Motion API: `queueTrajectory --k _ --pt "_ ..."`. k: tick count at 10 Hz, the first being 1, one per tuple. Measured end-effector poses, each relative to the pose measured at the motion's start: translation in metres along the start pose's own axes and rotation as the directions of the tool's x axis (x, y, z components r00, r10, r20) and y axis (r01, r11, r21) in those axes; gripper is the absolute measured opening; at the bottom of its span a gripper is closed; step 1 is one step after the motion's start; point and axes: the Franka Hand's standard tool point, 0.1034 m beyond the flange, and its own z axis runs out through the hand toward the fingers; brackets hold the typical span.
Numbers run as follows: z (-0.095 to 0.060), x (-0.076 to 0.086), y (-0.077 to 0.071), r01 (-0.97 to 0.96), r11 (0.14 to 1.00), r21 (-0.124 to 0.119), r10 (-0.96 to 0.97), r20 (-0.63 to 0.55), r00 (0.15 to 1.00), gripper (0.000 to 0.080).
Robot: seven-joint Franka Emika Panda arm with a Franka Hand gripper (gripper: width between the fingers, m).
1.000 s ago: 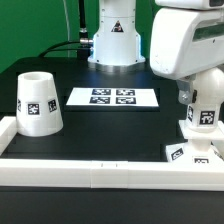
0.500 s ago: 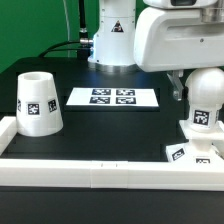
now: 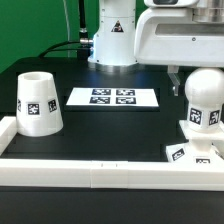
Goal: Assemble lamp
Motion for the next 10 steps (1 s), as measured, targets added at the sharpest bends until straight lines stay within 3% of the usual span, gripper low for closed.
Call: queueTrajectory --k 3,5,7,8,10 --pt "-0.0002 -0.0008 -0.0019 -0.297 0.955 0.015 0.297 0.014 0.955 0.0577" --pt "-0.0003 -0.0009 -0.0026 -0.395 0.918 0.020 0.395 0.024 0.919 0.0577" --pt "0.0002 -0.0012 -0.0026 -0.345 0.938 0.021 0.344 0.024 0.939 0.0577" --pt "0.0004 -0.0010 -0.0022 -0.286 0.958 0.022 0.286 0.022 0.958 0.0669" --pt "-0.0002 -0.0003 -0.0030 -0.013 1.000 0.015 0.013 0.004 1.000 0.0690"
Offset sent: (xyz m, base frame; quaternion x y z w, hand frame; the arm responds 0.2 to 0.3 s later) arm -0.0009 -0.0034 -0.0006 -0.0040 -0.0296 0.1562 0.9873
